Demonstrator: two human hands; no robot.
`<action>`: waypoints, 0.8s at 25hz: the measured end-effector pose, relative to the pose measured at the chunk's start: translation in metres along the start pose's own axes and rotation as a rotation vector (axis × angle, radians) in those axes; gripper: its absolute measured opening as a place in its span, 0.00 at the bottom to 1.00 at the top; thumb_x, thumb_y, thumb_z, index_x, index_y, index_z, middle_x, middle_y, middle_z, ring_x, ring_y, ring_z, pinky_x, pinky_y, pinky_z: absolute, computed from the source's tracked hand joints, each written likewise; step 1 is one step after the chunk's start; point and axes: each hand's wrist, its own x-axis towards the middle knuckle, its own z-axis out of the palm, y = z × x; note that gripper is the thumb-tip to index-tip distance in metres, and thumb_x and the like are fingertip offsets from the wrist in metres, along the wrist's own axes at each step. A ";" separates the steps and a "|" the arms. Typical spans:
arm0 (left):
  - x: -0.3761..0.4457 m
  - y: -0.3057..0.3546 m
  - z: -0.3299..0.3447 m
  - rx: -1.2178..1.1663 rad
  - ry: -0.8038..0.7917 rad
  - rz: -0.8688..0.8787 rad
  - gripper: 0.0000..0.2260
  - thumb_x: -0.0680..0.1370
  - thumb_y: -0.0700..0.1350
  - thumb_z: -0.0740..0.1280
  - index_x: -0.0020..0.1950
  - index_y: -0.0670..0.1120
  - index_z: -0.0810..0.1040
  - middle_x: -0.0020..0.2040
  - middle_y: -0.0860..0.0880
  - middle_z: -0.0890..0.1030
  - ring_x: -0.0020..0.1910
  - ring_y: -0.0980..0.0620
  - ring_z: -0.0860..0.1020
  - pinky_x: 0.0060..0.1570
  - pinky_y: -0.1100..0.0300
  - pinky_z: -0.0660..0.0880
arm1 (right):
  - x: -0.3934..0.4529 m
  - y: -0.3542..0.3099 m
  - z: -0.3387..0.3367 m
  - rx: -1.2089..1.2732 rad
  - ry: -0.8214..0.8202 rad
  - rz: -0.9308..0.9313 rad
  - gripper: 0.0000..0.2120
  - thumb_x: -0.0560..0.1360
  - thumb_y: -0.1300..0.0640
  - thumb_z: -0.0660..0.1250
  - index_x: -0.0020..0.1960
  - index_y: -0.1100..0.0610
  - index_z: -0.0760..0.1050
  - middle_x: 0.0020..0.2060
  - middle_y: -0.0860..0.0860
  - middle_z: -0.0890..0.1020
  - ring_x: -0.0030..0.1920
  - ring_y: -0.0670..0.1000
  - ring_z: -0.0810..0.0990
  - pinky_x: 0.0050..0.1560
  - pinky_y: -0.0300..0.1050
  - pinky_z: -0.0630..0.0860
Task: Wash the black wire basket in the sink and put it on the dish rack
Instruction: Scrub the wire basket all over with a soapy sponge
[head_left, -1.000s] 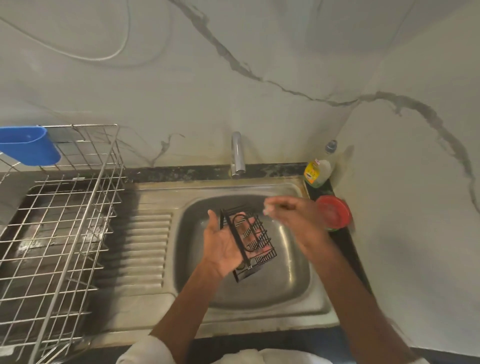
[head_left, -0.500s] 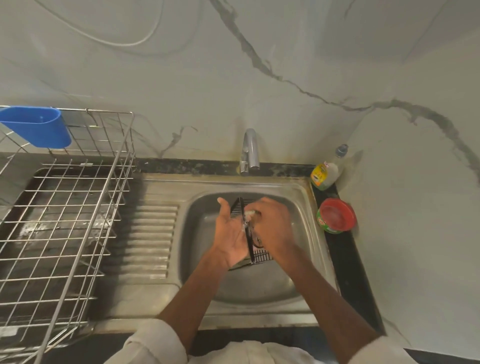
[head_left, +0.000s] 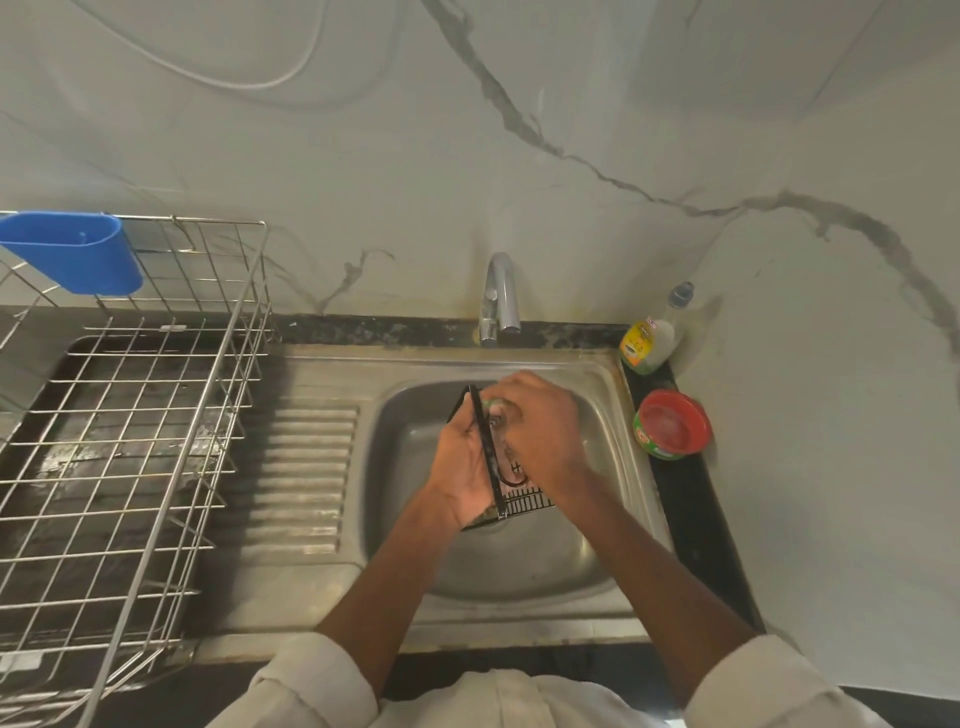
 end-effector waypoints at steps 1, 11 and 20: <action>0.000 0.001 -0.001 -0.006 -0.007 -0.001 0.26 0.86 0.64 0.56 0.59 0.45 0.83 0.53 0.44 0.86 0.51 0.45 0.84 0.51 0.51 0.82 | -0.002 -0.001 0.001 0.030 0.033 0.066 0.14 0.75 0.67 0.71 0.54 0.52 0.86 0.49 0.47 0.86 0.48 0.47 0.83 0.50 0.34 0.75; -0.011 0.001 0.004 -0.036 -0.068 0.024 0.22 0.84 0.60 0.61 0.54 0.44 0.86 0.50 0.43 0.86 0.51 0.45 0.84 0.54 0.50 0.79 | -0.005 -0.006 -0.005 -0.061 -0.011 0.024 0.08 0.78 0.60 0.68 0.47 0.51 0.85 0.43 0.45 0.83 0.47 0.48 0.79 0.42 0.37 0.68; -0.009 0.000 0.005 -0.049 -0.056 0.034 0.24 0.87 0.60 0.56 0.59 0.44 0.84 0.48 0.44 0.87 0.46 0.45 0.87 0.46 0.53 0.84 | -0.020 -0.010 0.011 -0.067 0.176 0.103 0.06 0.77 0.59 0.71 0.51 0.52 0.84 0.48 0.48 0.83 0.50 0.52 0.79 0.48 0.45 0.72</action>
